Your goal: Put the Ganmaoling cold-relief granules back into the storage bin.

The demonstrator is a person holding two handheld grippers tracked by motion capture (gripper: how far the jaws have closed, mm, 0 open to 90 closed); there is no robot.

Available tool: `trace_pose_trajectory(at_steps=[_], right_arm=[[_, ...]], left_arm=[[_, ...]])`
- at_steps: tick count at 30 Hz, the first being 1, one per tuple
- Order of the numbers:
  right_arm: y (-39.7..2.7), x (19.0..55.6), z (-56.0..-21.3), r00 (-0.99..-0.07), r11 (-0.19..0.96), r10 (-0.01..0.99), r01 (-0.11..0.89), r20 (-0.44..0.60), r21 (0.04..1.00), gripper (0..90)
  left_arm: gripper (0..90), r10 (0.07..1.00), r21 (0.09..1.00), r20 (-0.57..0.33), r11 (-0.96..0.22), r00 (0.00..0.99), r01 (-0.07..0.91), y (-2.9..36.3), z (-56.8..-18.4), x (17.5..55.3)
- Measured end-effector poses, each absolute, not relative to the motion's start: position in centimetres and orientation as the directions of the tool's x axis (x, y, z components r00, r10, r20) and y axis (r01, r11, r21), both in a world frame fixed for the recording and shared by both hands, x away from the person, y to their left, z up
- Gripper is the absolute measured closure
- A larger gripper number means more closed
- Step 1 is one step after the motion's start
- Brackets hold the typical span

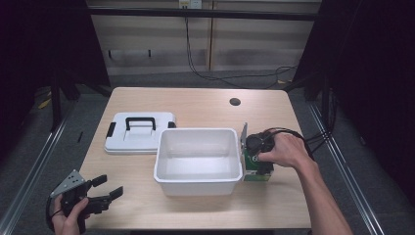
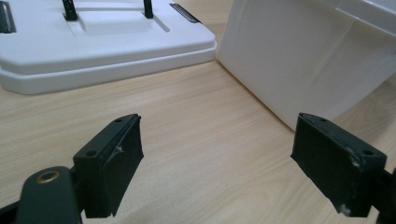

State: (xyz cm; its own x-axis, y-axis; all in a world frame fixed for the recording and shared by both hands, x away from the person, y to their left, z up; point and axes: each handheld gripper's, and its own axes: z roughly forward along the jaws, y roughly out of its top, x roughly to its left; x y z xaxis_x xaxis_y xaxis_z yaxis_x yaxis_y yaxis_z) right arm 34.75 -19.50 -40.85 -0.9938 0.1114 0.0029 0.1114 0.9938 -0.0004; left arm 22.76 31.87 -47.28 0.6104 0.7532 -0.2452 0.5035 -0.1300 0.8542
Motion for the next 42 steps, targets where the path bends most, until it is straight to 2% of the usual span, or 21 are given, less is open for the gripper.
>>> trace_pose_trajectory(at_steps=[9, 12, 42], right_arm=[[-19.7, 34.9, -39.8, -0.993, 0.993, 0.119, 0.119, 0.006, 0.011, 16.1], [-20.0, 34.8, -39.5, -0.989, 0.989, 0.150, 0.150, -0.005, 0.010, 16.1], [-20.6, 34.3, -36.0, -0.988, 0.988, 0.150, 0.149, -0.028, 0.033, 16.1]], left_arm=[[15.8, 0.752, 0.854, -0.245, -0.130, 0.611, 0.503, 31.9, -47.3, 22.8], [15.9, 0.752, 0.854, -0.246, -0.130, 0.611, 0.504, 31.9, -47.3, 22.8], [15.9, 0.753, 0.853, -0.252, -0.125, 0.609, 0.507, 31.9, -47.4, 22.8]])
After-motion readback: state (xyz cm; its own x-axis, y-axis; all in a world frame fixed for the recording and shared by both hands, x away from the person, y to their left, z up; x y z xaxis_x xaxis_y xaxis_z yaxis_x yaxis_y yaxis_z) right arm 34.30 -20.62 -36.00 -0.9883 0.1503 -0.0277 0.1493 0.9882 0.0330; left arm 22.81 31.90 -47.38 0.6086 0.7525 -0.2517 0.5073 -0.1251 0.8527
